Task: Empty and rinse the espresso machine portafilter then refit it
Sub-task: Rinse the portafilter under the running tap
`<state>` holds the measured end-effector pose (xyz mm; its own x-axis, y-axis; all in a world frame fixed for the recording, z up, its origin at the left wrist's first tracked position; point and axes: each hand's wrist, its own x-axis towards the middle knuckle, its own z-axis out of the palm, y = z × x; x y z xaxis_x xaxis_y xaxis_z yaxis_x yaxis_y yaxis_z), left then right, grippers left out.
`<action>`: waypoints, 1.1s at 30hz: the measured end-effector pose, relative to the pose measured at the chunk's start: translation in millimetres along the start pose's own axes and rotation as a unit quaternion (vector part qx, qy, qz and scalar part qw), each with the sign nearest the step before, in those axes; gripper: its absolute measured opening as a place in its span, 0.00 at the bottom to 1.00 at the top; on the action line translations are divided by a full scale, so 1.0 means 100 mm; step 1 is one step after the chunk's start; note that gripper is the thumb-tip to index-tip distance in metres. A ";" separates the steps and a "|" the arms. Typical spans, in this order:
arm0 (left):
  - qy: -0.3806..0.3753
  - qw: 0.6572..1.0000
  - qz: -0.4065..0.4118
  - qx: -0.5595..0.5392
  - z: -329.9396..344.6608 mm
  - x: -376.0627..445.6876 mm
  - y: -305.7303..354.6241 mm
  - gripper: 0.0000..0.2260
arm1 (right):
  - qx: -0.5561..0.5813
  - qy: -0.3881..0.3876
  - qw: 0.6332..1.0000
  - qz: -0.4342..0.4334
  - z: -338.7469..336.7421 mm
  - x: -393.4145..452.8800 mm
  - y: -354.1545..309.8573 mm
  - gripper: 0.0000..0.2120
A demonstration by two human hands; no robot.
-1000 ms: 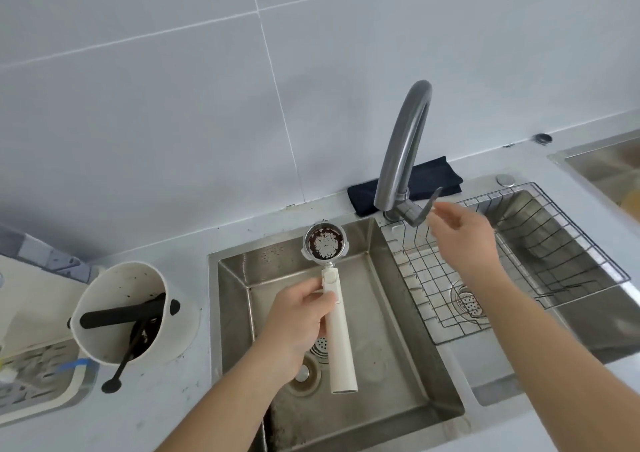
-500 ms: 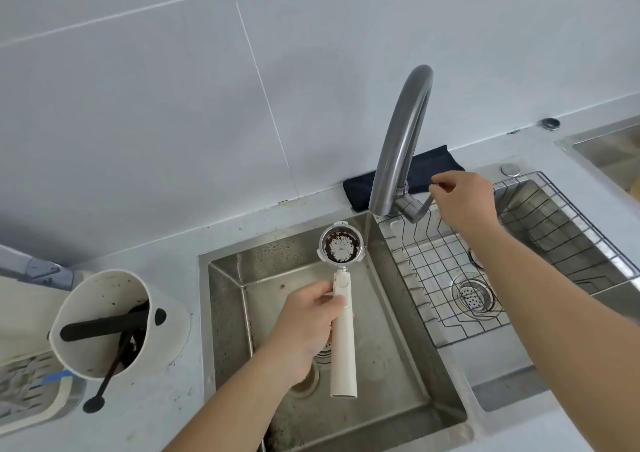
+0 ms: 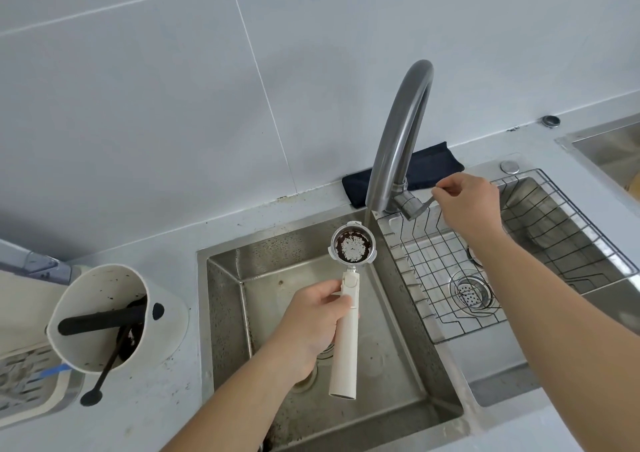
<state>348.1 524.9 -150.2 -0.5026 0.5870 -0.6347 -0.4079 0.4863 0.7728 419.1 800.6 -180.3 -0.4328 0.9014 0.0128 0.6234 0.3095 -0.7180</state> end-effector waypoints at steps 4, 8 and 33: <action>0.004 1.000 0.002 -0.005 0.02 0.02 -0.02 0.11 | -0.004 0.000 1.000 -0.001 -0.02 -0.03 0.02 0.06; 0.001 1.000 0.003 -0.005 0.03 0.04 -0.03 0.11 | 0.004 0.002 1.000 0.004 -0.02 -0.03 0.03 0.06; -0.043 0.983 -0.106 -0.141 0.08 0.05 0.09 0.07 | 0.008 -0.004 1.000 0.016 -0.02 -0.02 0.04 0.07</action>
<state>347.6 537.2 -147.1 -0.3229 0.5501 -0.7702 -0.6982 0.4109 0.5862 423.6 800.3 -181.7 -0.4188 0.9080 -0.0154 0.6266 0.2766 -0.7286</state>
